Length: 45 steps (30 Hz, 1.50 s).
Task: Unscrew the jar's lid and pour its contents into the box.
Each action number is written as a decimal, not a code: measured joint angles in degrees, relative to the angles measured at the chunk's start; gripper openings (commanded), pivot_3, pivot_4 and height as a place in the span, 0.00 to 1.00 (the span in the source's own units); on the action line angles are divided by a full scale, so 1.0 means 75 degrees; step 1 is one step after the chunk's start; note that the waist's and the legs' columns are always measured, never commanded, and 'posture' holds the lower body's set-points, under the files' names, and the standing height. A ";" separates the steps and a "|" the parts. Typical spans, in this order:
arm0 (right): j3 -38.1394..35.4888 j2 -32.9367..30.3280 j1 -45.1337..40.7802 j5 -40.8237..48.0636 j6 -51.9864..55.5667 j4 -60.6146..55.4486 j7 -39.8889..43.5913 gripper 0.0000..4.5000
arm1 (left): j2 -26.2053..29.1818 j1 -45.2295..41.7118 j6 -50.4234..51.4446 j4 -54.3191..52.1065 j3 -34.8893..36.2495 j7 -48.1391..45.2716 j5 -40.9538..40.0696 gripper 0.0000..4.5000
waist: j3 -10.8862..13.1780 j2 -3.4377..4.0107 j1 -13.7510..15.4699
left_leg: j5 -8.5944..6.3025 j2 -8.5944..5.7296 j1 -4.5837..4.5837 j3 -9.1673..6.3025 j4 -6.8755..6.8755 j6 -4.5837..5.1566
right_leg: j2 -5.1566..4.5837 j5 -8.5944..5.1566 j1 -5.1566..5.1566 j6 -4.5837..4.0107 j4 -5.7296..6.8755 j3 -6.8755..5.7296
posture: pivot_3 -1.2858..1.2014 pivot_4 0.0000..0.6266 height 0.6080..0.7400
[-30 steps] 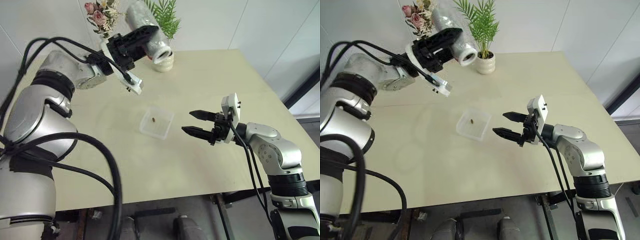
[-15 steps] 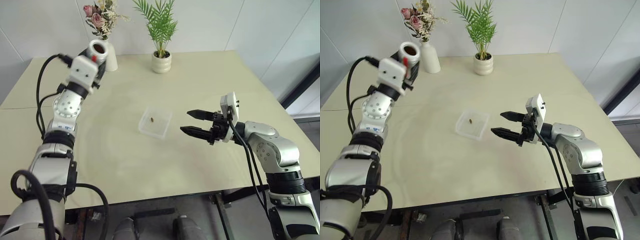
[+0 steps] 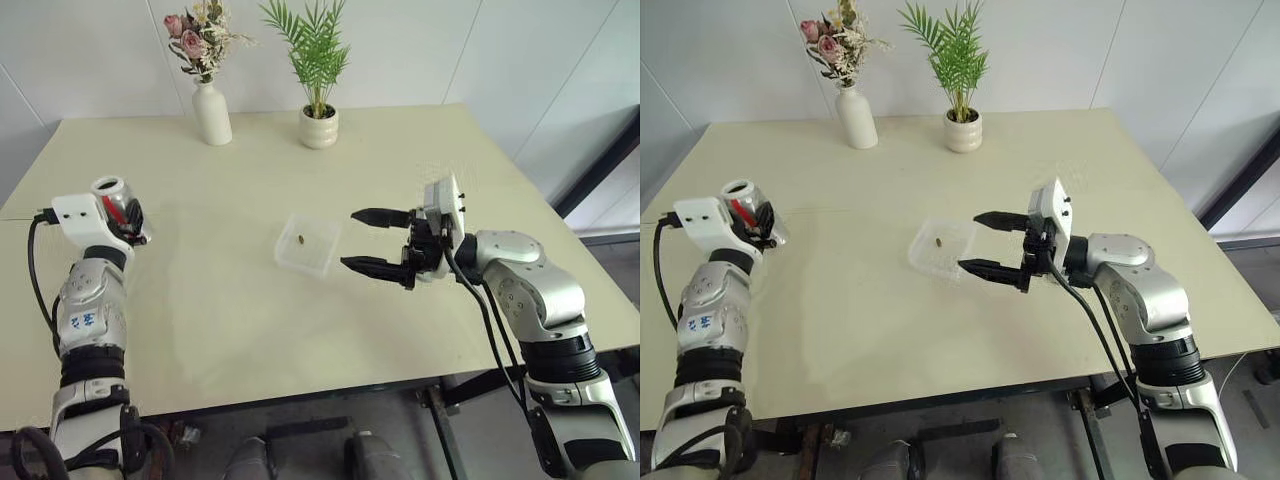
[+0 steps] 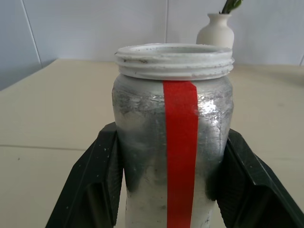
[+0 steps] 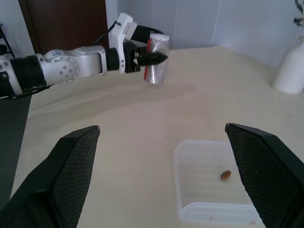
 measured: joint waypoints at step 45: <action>0.0004 -0.0117 0.0971 -0.0185 -0.0411 -0.0869 -0.0151 1.00 | -0.0545 0.3863 -0.0219 -0.3886 0.0513 0.0487 0.1091 0.99 | -0.0029 -0.0027 -0.0029 | 0.0008 -0.0007 0.0036 0.0022 -0.0222 0.0002 | -0.0034 0.0102 0.0053 -0.0009 -0.0290 -0.0013 | 0.52 0.24 1.00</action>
